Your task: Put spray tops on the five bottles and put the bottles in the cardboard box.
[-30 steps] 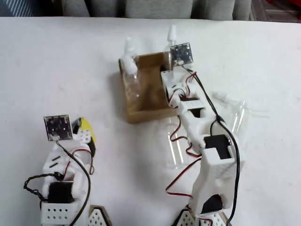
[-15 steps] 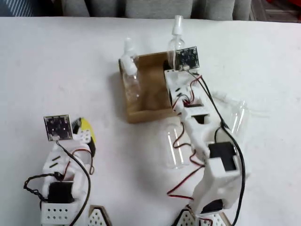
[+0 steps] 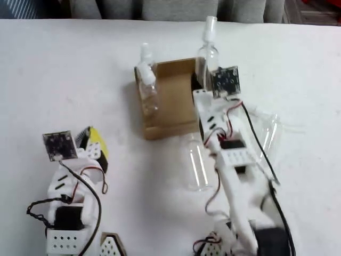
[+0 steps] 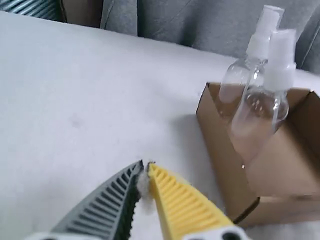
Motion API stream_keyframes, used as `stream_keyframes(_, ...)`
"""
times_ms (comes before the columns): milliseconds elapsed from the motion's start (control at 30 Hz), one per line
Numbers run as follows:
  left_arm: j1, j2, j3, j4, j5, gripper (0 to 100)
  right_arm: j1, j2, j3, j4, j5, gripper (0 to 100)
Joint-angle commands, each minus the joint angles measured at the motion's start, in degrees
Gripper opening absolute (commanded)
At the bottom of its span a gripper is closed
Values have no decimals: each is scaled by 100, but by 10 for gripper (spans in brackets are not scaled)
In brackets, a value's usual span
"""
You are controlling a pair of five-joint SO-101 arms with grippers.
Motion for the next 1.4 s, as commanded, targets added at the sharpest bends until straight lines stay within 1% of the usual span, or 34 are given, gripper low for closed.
stream_keyframes(0,462,-40,-624,149,281,21,22,-1525,167,910,-387,15)
stream_keyframes(100,1200,-40,-1424,888,299,21,22,-2554,211,2114,-826,15)
stream_keyframes(167,1701,-40,-1916,1204,308,21,22,-3160,211,2897,-914,15)
stream_keyframes(267,2176,-40,-2268,1556,316,21,145,-3943,229,3837,-914,15)
stream_keyframes(433,2316,-31,-2127,1793,132,21,892,-5068,255,5042,-888,15)
stream_keyframes(500,2360,-31,-2136,1793,53,21,945,-5446,290,5578,-721,15)
stream_keyframes(600,2615,-31,-2136,1811,35,21,927,-5912,290,6316,-580,15)
stream_keyframes(667,2721,-31,-2101,1820,35,21,1086,-6176,290,6826,-466,15)
stream_keyframes(733,2730,-31,-2066,1855,35,21,1473,-6369,378,7301,0,15)
stream_keyframes(800,2721,-31,-2004,1890,35,21,2009,-6510,554,7644,712,15)
stream_keyframes(867,2703,-31,-1969,1899,35,21,2598,-6598,791,7855,1301,15)
stream_keyframes(933,2712,-40,-1916,1864,35,21,3143,-6659,1055,7934,1732,15)
stream_keyframes(1033,2738,-40,-1802,1864,35,21,3934,-6615,1521,7908,2400,15)
stream_keyframes(1200,2747,-40,-1512,1846,26,21,5165,-6659,2470,7837,3956,15)
stream_keyframes(1300,2747,-40,-1486,1846,-53,21,5824,-6659,3077,7415,4765,15)
stream_keyframes(1367,2747,-40,-1468,1846,-123,21,6079,-6659,3464,7090,5099,15)
